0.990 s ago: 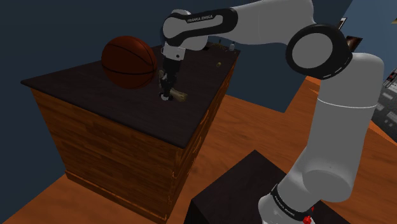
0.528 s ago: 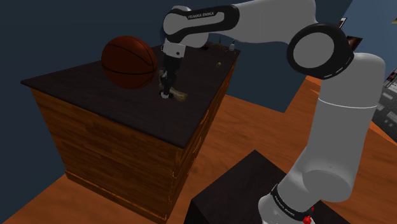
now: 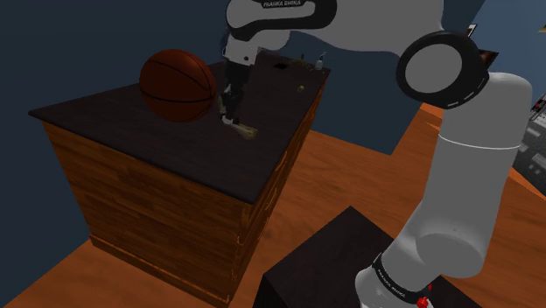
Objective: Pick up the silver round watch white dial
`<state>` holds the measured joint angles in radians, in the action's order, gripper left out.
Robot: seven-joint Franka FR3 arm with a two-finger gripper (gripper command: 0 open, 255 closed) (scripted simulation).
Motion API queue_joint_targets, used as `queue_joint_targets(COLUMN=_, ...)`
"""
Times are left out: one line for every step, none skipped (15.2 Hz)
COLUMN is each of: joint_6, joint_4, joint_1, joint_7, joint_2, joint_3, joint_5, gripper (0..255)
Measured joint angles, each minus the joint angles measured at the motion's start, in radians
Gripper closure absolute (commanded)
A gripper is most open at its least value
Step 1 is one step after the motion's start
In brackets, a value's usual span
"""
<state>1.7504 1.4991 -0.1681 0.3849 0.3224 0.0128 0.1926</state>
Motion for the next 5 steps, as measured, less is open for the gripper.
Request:
queue_joint_targets(joint_6=-0.012, joint_4=-0.01, joint_1=0.0, joint_7=-0.002, joint_2=-0.003, joint_3=0.0, joint_5=0.0, gripper=255)
queue_joint_targets(joint_6=-0.025, joint_4=-0.024, joint_1=0.0, joint_7=-0.005, joint_2=-0.001, joint_3=0.0, joint_5=-0.001, gripper=255)
queue_joint_targets(joint_6=-0.036, joint_4=-0.035, joint_1=-0.001, joint_7=-0.008, joint_2=-0.002, joint_3=0.001, joint_5=-0.001, gripper=255)
queue_joint_targets(joint_6=-0.051, joint_4=-0.046, joint_1=0.001, joint_7=-0.009, joint_2=-0.006, joint_3=0.0, joint_5=-0.001, gripper=255)
queue_joint_targets(joint_6=-0.059, joint_4=-0.056, joint_1=0.001, joint_7=-0.011, joint_2=-0.004, joint_3=0.0, joint_5=-0.002, gripper=255)
